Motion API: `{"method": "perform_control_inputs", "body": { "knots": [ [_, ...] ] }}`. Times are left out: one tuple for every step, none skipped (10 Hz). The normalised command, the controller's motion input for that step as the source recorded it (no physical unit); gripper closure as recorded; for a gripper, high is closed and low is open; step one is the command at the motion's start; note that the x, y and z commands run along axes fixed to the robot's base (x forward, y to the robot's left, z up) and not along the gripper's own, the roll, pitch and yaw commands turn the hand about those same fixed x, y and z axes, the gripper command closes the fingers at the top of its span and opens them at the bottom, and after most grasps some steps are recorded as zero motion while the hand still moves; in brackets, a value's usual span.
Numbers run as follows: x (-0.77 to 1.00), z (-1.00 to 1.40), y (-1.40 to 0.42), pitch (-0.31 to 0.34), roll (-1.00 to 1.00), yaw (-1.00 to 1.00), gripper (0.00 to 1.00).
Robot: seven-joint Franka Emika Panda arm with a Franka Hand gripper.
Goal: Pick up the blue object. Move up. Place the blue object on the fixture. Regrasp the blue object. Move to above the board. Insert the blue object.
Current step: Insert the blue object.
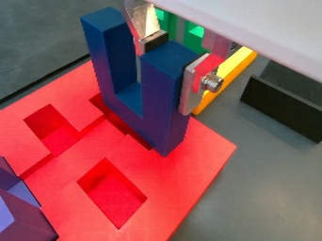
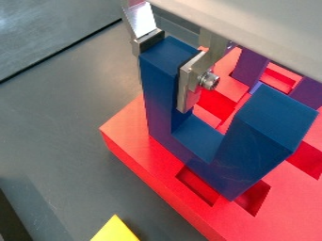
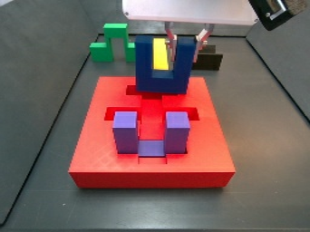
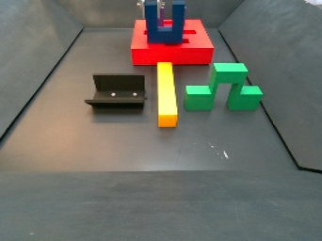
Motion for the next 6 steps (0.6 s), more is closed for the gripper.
{"method": "perform_control_inputs", "body": {
  "knots": [
    [-0.17, 0.0, 0.05, -0.164, -0.19, 0.03, 1.0],
    [-0.19, 0.0, 0.0, -0.157, -0.15, 0.03, 1.0],
    [-0.29, 0.0, 0.0, -0.17, -0.08, 0.02, 1.0],
    [-0.22, 0.0, -0.08, -0.129, 0.0, 0.01, 1.0],
    [-0.11, 0.0, -0.05, -0.071, 0.02, 0.01, 1.0],
    [0.0, 0.0, -0.06, -0.027, 0.1, 0.01, 1.0]
  ]
}}
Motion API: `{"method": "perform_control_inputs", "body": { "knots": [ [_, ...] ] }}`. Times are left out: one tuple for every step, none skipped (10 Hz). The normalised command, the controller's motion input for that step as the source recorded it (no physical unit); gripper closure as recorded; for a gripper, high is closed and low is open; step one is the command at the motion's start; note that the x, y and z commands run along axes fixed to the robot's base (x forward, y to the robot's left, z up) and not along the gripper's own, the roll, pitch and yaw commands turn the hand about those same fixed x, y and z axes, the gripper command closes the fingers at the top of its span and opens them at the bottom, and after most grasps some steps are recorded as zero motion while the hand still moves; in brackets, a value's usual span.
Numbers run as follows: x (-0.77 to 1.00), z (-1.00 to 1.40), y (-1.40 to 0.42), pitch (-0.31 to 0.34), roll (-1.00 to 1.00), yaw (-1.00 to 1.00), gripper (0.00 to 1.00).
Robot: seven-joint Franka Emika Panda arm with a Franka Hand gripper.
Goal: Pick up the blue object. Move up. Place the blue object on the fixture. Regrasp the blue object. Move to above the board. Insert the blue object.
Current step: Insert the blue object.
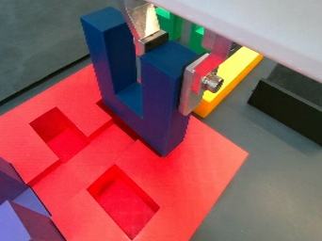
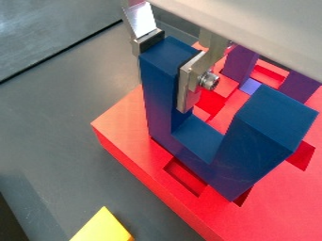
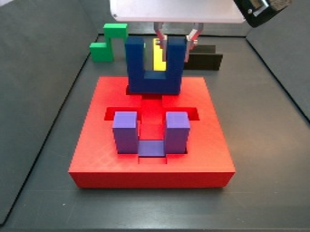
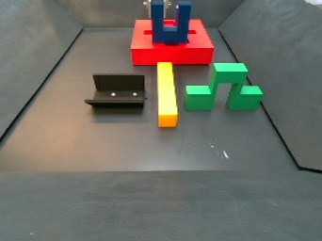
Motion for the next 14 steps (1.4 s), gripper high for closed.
{"method": "perform_control_inputs", "body": {
  "knots": [
    [0.0, -0.03, -0.05, -0.02, 0.16, 0.08, 1.0],
    [0.01, -0.11, -0.01, -0.009, 0.2, 0.13, 1.0],
    [-0.03, -0.11, -0.06, -0.014, 0.24, 0.16, 1.0],
    [-0.11, -0.05, -0.05, -0.019, 0.25, 0.19, 1.0],
    [-0.02, -0.06, 0.0, -0.024, 0.18, 0.17, 1.0],
    [-0.11, -0.05, 0.0, -0.017, 0.12, 0.07, 1.0],
    [-0.15, -0.02, 0.0, -0.014, 0.07, 0.0, 1.0],
    [-0.03, -0.02, 0.0, -0.009, 0.07, 0.01, 1.0],
    [0.0, -0.05, 0.0, -0.009, 0.07, 0.0, 1.0],
    [0.0, -0.06, 0.0, -0.019, 0.05, 0.0, 1.0],
    [0.1, -0.18, -0.09, -0.029, 0.08, 0.0, 1.0],
    [0.01, -0.35, 0.0, 0.0, 0.16, 0.0, 1.0],
    [0.0, -0.47, 0.0, -0.004, 0.18, 0.0, 1.0],
    [0.0, -0.54, 0.0, -0.004, 0.2, 0.0, 1.0]
  ]
}}
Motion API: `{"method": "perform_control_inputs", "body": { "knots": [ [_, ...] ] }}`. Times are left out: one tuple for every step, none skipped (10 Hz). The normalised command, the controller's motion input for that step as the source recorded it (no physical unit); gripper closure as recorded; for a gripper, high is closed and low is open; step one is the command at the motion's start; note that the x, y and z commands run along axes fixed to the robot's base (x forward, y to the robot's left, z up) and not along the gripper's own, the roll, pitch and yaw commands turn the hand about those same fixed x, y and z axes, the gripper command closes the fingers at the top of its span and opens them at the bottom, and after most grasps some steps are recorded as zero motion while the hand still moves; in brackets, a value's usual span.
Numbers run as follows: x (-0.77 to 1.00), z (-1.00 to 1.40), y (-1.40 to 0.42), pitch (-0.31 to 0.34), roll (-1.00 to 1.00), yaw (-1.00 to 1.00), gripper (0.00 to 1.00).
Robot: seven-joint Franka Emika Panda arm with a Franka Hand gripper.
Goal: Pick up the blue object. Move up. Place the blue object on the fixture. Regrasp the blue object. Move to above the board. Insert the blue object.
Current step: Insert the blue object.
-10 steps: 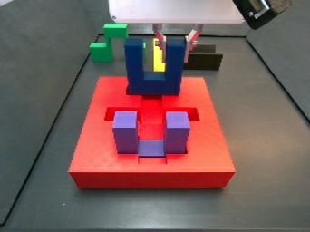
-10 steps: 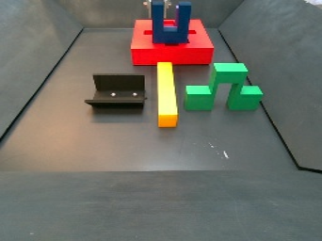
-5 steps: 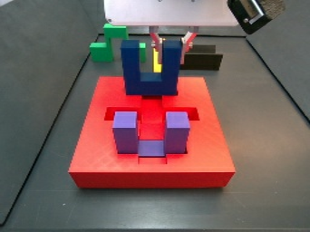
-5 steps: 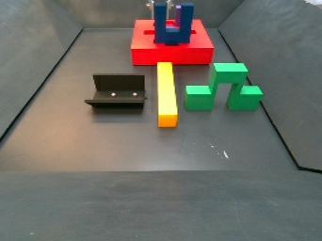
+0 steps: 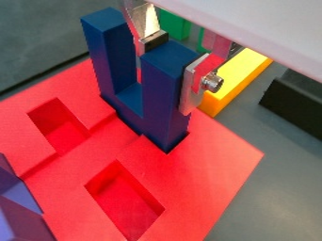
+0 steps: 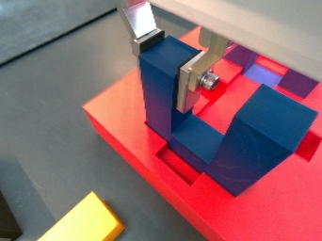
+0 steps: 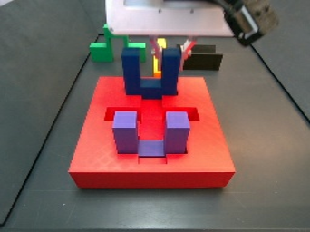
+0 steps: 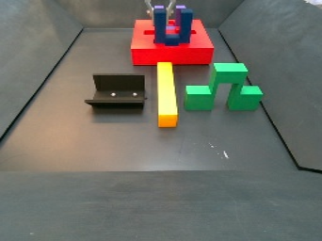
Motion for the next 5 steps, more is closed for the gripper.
{"method": "perform_control_inputs", "body": {
  "knots": [
    [0.0, -0.57, 0.0, 0.0, 0.22, -0.01, 1.0],
    [0.0, -0.68, 0.0, -0.033, 0.21, -0.02, 1.0],
    [0.0, -0.82, -0.06, -0.093, 0.17, -0.08, 1.0],
    [0.0, -0.84, -0.08, -0.116, 0.14, -0.1, 1.0],
    [0.0, 0.0, -0.03, 0.0, 0.03, 0.0, 1.0]
  ]
}}
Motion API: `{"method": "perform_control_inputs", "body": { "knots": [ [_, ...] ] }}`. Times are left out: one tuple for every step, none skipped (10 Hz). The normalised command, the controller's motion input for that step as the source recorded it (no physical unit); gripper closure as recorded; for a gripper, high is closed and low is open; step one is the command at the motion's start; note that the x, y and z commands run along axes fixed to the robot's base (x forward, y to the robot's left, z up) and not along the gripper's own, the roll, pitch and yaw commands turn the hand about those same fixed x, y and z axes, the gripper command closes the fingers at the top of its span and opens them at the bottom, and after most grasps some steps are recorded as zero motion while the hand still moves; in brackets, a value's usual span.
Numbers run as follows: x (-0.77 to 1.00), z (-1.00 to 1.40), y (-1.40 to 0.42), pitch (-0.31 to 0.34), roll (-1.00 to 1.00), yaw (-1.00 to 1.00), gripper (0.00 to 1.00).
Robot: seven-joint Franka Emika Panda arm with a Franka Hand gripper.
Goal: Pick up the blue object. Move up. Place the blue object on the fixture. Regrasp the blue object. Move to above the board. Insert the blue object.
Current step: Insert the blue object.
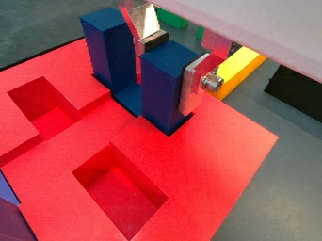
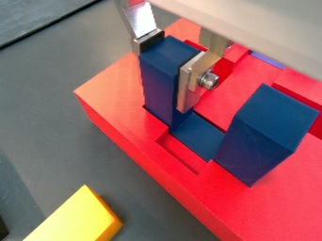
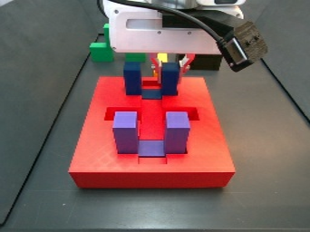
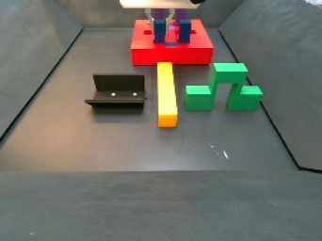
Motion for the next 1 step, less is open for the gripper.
{"method": "perform_control_inputs", "body": {
  "knots": [
    [0.0, 0.0, 0.0, 0.0, 0.0, 0.0, 1.0]
  ]
}}
